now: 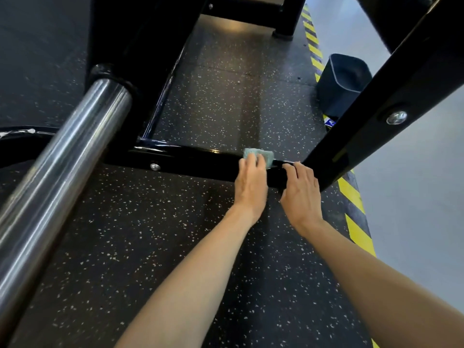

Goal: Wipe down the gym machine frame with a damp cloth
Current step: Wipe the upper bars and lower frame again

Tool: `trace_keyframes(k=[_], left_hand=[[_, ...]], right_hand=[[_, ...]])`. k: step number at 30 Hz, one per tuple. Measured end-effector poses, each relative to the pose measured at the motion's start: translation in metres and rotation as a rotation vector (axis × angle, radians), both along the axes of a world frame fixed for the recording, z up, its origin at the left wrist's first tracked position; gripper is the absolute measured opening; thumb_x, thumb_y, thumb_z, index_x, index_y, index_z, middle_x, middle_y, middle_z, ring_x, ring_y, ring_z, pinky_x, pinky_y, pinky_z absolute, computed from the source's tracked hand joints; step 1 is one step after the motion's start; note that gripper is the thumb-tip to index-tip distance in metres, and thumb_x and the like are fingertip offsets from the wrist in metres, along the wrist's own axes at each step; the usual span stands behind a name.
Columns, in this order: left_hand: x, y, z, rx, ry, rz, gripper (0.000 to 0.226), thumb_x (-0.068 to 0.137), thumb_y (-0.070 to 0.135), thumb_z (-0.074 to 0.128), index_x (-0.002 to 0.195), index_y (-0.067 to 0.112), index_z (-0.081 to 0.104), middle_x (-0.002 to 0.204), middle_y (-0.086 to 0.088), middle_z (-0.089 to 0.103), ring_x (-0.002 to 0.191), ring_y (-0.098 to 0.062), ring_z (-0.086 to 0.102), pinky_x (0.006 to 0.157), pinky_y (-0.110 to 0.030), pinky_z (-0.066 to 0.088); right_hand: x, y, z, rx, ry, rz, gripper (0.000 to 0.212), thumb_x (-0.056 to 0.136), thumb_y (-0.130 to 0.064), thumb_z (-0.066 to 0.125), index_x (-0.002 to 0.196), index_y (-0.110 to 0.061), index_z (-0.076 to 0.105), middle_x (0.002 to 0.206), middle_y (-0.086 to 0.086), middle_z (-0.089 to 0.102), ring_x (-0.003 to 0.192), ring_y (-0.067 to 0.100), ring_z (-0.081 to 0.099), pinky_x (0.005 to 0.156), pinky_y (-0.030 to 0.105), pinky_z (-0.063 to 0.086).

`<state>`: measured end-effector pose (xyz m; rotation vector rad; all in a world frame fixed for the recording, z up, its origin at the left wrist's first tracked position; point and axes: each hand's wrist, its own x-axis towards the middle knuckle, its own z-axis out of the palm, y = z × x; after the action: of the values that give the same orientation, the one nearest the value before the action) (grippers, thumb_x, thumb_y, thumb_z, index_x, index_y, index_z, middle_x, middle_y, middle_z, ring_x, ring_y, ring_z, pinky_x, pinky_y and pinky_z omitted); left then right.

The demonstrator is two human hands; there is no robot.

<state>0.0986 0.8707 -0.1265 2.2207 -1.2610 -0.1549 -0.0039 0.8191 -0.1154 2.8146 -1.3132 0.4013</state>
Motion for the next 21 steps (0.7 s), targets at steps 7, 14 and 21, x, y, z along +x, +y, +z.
trace_keyframes(k=[7, 14, 21], left_hand=[[0.004, 0.060, -0.029, 0.236, 0.446, -0.075, 0.019, 0.090, 0.007, 0.054, 0.101, 0.012, 0.068, 0.104, -0.007, 0.059, 0.096, -0.026, 0.057, 0.080, -0.035, 0.047], [0.136, 0.194, -0.034, 0.063, 1.117, 0.390, 0.012, 0.092, 0.008, 0.060, 0.097, 0.011, 0.071, 0.096, -0.009, 0.071, 0.086, -0.023, 0.066, 0.086, -0.036, 0.049], [0.227, 0.247, 0.016, -0.260, 1.099, 0.670, 0.014, 0.089, 0.000, 0.058, 0.095, 0.007, 0.069, 0.069, -0.003, 0.064, 0.061, -0.016, 0.058, 0.063, -0.030, 0.050]], right_hand=[[0.017, -0.002, 0.026, 0.464, 0.301, -0.007, 0.021, 0.089, -0.003, 0.042, 0.082, -0.004, 0.062, 0.085, 0.015, 0.067, 0.069, 0.030, 0.060, 0.062, 0.033, 0.051], [0.152, 0.089, 0.053, 0.575, 0.639, 0.518, 0.046, 0.094, -0.012, 0.042, 0.140, -0.015, 0.044, 0.134, 0.011, 0.054, 0.121, 0.030, 0.053, 0.094, 0.035, 0.046], [0.214, 0.168, 0.016, 0.405, 0.792, 1.076, 0.052, 0.089, -0.033, 0.064, 0.136, -0.046, 0.045, 0.140, -0.004, 0.051, 0.134, 0.024, 0.044, 0.113, 0.045, 0.032]])
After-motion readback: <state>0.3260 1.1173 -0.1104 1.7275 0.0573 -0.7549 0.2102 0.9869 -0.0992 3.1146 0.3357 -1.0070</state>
